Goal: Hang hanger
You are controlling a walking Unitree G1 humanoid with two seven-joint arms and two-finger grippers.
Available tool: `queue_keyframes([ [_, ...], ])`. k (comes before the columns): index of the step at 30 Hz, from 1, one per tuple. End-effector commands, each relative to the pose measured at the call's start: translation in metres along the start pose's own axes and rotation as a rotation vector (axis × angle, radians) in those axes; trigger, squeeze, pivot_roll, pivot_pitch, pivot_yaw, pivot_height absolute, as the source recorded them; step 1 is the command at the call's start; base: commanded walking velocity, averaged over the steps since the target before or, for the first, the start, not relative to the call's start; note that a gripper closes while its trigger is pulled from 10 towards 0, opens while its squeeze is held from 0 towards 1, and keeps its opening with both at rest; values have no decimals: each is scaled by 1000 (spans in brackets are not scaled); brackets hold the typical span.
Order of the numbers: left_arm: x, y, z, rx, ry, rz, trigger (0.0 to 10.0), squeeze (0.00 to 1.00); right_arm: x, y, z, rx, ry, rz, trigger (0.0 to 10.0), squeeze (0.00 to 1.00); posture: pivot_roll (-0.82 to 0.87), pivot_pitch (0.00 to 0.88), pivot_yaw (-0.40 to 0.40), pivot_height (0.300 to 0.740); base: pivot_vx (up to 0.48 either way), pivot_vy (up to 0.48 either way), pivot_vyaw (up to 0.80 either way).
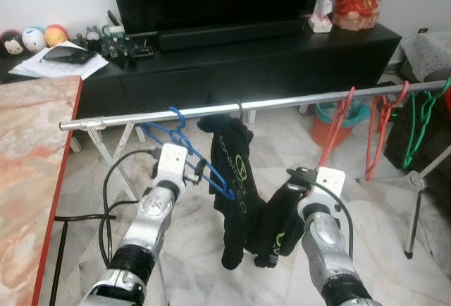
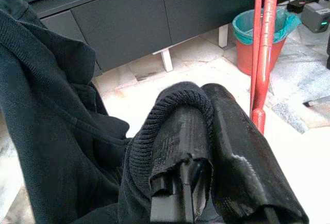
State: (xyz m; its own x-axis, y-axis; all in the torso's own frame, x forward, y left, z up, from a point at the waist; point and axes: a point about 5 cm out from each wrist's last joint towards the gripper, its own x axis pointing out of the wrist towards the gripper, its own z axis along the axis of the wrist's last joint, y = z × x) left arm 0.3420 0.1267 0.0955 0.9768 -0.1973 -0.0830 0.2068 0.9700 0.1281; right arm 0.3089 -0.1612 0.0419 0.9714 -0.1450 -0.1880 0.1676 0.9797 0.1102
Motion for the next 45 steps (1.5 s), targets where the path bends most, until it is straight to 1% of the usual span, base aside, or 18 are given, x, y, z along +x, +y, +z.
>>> queue_keyframes([
  [1, 0, -1, 6, 22, -30, -18, 10000, 0, 2, 2, 7, 2, -32, 8, 10000, 0, 6, 0, 24, 740, 0, 0, 0],
  [4, -3, -8, 9, 10, -63, -74, 10000, 0, 3, 2, 7, 2, -32, 7, 10000, 0, 6, 0, 24, 740, 0, 0, 0],
  [5, -4, -13, 15, -6, -111, -128, 10000, 0, 2, 2, 7, 2, -32, 7, 10000, 0, 4, 0, 25, 740, 0, 0, 0],
  [8, -6, -23, 22, 2, -149, -222, 10000, 0, 3, 2, 7, 3, -33, 7, 10000, 0, 2, 0, 28, 740, 0, 0, 0],
  [13, -10, -37, 25, 18, -155, -355, 10000, 0, 3, 2, 7, 4, -35, 5, 10000, 0, 3, 0, 29, 740, 0, 0, 0],
  [16, -12, -46, 27, -6, -156, -441, 10000, 0, 2, 2, 7, 6, -35, 5, 10000, 0, 2, 0, 32, 740, 0, 0, 0],
  [17, -11, -47, 25, 14, -140, -448, 10000, 0, 2, 2, 6, 6, -34, 5, 10000, 0, 1, 0, 33, 740, 0, 0, 0],
  [19, -10, -47, 24, 33, -134, -438, 10000, 0, 2, 2, 6, 7, -34, 5, 10000, 0, 0, 0, 34, 740, 0, 0, 0],
  [22, -1, -39, 24, 125, -116, -348, 10000, 0, 3, 3, 8, 8, -38, 4, 10000, 0, -3, 0, 37, 740, 0, 0, 0],
  [25, 4, -33, 24, 194, -104, -293, 10000, 0, 3, 3, 8, 8, -39, 4, 10000, 0, -4, 0, 39, 740, 0, 0, 0],
  [26, 9, -25, 23, 179, -90, -250, 10000, 0, 2, 2, 6, 8, -36, 1, 10000, 0, -7, 0, 41, 740, 0, 0, 0],
  [27, 9, -25, 23, 179, -90, -250, 10000, 0, 2, 2, 6, 8, -36, 1, 10000, 0, -7, 0, 41, 740, 0, 0, 0],
  [28, 11, -20, 24, 162, -82, -238, 10000, 0, 2, 2, 6, 7, -35, -1, 10000, 0, -7, 0, 41, 740, 0, 0, 0],
  [31, 15, -8, 25, 185, -67, -217, 10000, 0, 2, 1, 7, 8, -37, -3, 10000, 0, -7, 0, 42, 740, 0, 0, 0],
  [33, 16, -7, 25, 193, -66, -212, 10000, 0, 2, 1, 7, 8, -38, -3, 10000, 0, -4, 0, 39, 740, 0, 0, 0],
  [35, 17, -5, 24, 244, -59, -206, 10000, 0, 3, 1, 7, 8, -36, -1, 10000, 0, -3, 0, 39, 740, 0, 0, 0],
  [40, 18, -10, 23, 271, -73, -235, 10000, 0, 2, 0, 7, 11, -47, -9, 10000, 0, -21, 0, 58, 740, 0, 0, 0],
  [45, 16, -20, 18, 252, -78, -265, 10000, 0, -4, -6, 5, 14, -58, -31, 10000, 0, -48, 0, 85, 740, 0, 0, 0],
])
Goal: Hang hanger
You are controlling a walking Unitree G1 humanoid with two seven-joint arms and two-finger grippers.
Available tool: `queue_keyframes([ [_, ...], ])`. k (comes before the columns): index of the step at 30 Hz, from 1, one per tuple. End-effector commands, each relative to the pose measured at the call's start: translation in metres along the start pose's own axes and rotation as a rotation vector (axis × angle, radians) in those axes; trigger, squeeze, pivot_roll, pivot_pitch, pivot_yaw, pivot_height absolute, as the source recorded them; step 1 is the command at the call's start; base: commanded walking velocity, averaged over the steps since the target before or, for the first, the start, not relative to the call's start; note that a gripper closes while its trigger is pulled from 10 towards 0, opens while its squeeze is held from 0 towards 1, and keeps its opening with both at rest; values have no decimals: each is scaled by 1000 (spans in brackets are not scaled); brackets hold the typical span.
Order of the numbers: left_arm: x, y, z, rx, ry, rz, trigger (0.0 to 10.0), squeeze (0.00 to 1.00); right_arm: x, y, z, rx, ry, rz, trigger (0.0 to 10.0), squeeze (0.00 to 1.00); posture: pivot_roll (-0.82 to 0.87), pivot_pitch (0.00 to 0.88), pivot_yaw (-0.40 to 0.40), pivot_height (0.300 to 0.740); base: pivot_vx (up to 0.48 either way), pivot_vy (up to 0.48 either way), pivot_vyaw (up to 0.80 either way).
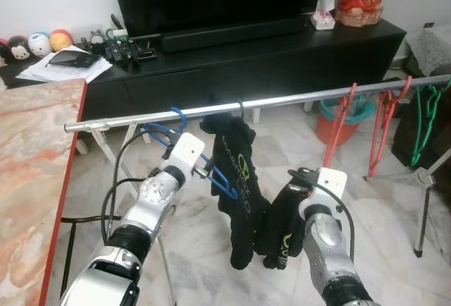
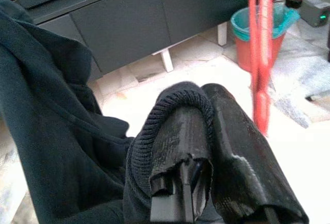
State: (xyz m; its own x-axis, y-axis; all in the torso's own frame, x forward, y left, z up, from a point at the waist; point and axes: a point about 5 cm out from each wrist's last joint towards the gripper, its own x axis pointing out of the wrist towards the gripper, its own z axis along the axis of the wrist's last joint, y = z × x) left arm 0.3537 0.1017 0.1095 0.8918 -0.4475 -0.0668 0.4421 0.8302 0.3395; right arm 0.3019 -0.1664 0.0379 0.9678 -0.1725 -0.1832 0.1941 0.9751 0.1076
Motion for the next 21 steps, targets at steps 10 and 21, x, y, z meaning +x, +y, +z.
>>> queue_keyframes([
  [10, -26, 10, -26, -173, 4, 253, 10000, 0, -2, -11, 7, 1, -50, -25, 10000, 0, -35, 0, 54, 740, 0, 0, 0],
  [21, -56, 18, -45, -244, 21, 377, 10000, 0, 5, -2, 15, -13, -56, 19, 10000, 0, -20, 0, 11, 740, 0, 0, 0],
])
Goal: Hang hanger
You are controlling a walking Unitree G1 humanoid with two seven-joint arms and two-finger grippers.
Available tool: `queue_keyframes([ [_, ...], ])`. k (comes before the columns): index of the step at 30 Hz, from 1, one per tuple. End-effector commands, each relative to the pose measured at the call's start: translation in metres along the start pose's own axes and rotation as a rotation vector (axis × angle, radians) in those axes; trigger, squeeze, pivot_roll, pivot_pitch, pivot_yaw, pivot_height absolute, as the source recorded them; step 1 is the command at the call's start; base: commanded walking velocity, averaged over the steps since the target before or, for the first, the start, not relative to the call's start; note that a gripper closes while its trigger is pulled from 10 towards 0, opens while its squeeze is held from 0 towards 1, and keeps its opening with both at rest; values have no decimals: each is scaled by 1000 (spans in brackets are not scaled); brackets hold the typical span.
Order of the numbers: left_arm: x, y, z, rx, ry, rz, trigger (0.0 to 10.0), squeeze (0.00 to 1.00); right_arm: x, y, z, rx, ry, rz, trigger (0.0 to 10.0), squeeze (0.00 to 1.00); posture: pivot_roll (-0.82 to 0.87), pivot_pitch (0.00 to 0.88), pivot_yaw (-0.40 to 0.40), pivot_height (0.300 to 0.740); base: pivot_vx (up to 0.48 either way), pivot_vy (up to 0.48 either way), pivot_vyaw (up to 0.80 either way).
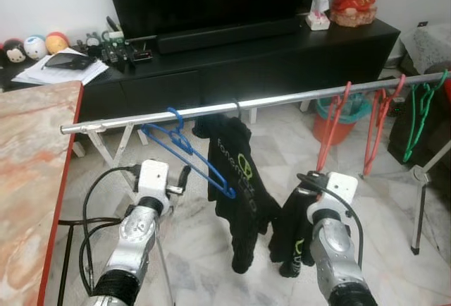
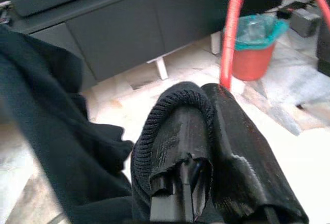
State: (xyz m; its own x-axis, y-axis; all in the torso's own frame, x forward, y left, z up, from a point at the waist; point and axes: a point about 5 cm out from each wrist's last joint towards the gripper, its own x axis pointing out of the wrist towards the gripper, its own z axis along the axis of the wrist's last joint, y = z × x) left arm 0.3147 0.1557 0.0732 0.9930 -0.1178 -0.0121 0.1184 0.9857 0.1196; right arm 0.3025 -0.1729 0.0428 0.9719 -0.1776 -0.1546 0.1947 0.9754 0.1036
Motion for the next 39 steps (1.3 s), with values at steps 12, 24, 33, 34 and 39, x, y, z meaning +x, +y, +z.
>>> queue_keyframes([
  [12, 2, 1, 11, -39, -30, 48, 10000, 0, 6, 2, 10, -13, -27, 26, 10000, 0, -19, 0, 5, 740, 63, 0, 0],
  [24, 1, 1, 13, -47, -36, 48, 10000, 0, 6, 3, 9, -14, -21, 32, 10000, 0, -21, 0, 8, 740, 258, 0, 0],
  [33, 0, 1, 14, -46, -39, 48, 10000, 0, 5, 5, 9, -15, -22, 36, 10000, 0, -20, 0, 7, 740, 275, 0, 0],
  [34, 0, 1, 14, -46, -39, 47, 10000, 0, 5, 4, 9, -15, -22, 36, 10000, 0, -20, 0, 7, 740, 277, 0, 0],
  [39, -4, 2, 14, -49, -45, 52, 10000, 0, 4, 5, 9, -15, -22, 40, 10000, 0, -16, 0, 1, 740, 278, 0, 0],
])
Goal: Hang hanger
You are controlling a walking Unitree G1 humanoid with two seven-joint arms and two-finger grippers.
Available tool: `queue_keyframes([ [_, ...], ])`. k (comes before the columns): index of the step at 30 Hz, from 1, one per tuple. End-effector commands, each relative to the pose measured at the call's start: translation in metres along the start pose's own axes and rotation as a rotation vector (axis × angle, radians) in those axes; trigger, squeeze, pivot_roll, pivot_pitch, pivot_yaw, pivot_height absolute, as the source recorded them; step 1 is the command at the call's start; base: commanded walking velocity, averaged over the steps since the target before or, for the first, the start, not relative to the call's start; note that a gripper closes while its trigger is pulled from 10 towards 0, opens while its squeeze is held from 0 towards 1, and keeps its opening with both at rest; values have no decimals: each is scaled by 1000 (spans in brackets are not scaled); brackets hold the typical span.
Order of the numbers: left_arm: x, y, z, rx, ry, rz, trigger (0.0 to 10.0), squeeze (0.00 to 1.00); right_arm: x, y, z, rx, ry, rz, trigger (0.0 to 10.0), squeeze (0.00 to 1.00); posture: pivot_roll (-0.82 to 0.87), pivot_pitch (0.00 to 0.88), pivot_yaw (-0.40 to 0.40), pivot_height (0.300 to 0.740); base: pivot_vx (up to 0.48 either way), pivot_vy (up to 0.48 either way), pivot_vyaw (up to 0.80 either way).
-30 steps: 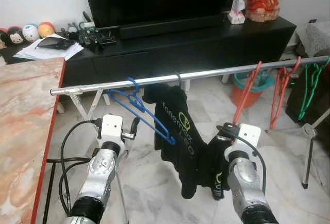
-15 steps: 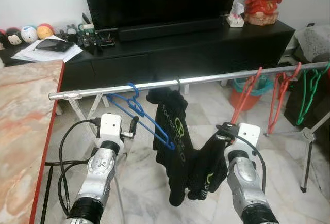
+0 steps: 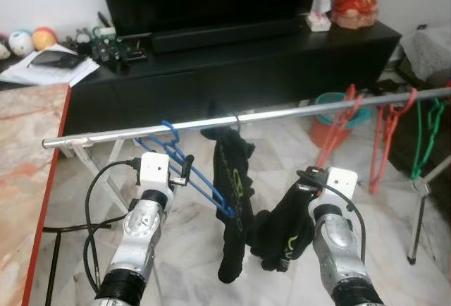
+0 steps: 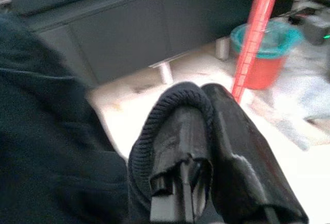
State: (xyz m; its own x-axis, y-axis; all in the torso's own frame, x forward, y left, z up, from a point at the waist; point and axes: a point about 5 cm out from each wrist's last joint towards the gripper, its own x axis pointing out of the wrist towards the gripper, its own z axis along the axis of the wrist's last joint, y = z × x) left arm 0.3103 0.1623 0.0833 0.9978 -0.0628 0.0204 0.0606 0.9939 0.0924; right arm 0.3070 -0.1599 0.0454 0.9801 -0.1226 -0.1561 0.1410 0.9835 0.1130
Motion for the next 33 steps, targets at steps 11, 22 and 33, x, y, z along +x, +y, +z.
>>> queue_keyframes([
  [11, -7, -6, 4, -4, -9, -29, 10000, 0, 1, -6, 6, -15, -25, -5, 10000, 0, -13, 0, -1, 740, 257, 0, 0],
  [22, -25, -11, 12, 69, 36, -135, 10000, 0, 2, -5, 7, -12, -25, -2, 10000, 0, -7, 0, -2, 740, 0, 0, 0],
  [33, -25, -21, 34, 152, 132, -199, 10000, 0, 4, -2, 9, -10, -27, 9, 10000, 0, -1, 0, -11, 740, 0, 0, 0],
])
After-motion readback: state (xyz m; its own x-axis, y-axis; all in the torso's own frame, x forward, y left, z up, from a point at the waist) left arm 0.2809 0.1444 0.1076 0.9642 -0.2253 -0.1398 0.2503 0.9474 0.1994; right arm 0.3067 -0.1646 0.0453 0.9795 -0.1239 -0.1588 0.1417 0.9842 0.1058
